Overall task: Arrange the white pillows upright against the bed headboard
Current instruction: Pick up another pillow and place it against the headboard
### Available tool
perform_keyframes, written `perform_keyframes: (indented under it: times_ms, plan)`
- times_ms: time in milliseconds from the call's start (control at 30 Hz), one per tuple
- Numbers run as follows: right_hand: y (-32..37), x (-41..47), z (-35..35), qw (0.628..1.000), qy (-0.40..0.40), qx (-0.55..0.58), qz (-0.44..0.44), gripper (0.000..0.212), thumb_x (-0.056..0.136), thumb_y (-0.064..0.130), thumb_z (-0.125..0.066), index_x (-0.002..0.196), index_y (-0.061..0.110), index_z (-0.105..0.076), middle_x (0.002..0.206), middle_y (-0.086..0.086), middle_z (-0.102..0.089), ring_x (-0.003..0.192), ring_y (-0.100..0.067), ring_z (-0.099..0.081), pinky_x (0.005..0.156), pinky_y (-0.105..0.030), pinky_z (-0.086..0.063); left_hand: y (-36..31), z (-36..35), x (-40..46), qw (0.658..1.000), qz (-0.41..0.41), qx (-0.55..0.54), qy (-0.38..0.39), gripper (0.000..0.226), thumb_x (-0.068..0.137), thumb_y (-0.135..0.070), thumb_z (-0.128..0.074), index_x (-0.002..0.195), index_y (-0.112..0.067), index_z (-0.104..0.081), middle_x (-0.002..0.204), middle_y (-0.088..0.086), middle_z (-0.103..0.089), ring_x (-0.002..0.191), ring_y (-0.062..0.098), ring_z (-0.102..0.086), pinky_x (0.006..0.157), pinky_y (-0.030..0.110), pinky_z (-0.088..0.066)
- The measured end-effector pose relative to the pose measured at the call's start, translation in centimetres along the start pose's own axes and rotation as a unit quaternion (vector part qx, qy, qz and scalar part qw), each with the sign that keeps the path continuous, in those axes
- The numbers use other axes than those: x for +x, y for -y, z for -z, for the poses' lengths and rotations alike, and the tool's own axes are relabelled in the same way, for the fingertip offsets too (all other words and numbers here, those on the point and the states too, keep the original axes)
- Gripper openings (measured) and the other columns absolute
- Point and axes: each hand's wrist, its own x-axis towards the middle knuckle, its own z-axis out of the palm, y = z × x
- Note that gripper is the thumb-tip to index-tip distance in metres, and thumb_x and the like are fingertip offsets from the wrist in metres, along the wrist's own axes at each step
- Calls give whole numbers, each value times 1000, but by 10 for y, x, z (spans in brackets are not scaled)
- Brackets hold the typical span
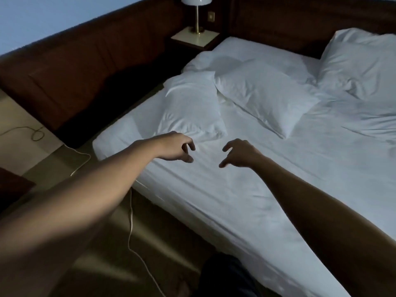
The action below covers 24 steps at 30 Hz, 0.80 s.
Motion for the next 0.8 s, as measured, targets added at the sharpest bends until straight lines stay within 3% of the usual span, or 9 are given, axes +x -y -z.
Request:
perform_keyframes:
  times_ms: [267,400,667,800]
  plan:
    - [123,117,-22,999,-22,3,-27,66,67,43,-90,126,25,-66,133,0,-59,132,-22,-46,103,-40,-46,148,97,59,1000,-20,18,15,44,81,-51,-78,119,-33,-65,104,-15,-69,94,11,-69,91,39,-55]
    - [182,187,-23,999,-36,15,-33,65,72,39,-88,130,22,-64,135,-1,-56,134,-23,-43,104,-40,-45,211,158,99,999,-34,36,2,41,80,-49,-80,116,-36,-66,104,-14,-71,96,11,-67,87,33,-54]
    - [295,280,-13,996,-42,28,-78,68,72,40,-88,133,22,-62,135,-1,-55,129,-22,-49,103,-42,-47,304,274,157,995,-68,70,16,51,81,-48,-80,127,-31,-65,100,-17,-67,94,11,-67,88,35,-57]
    - [338,321,-9,991,-66,36,-107,68,74,39,-87,134,22,-61,139,0,-53,133,-22,-45,102,-39,-46,346,326,185,989,-119,88,19,51,82,-44,-80,129,-31,-63,106,-13,-67,97,13,-66,75,28,-54]
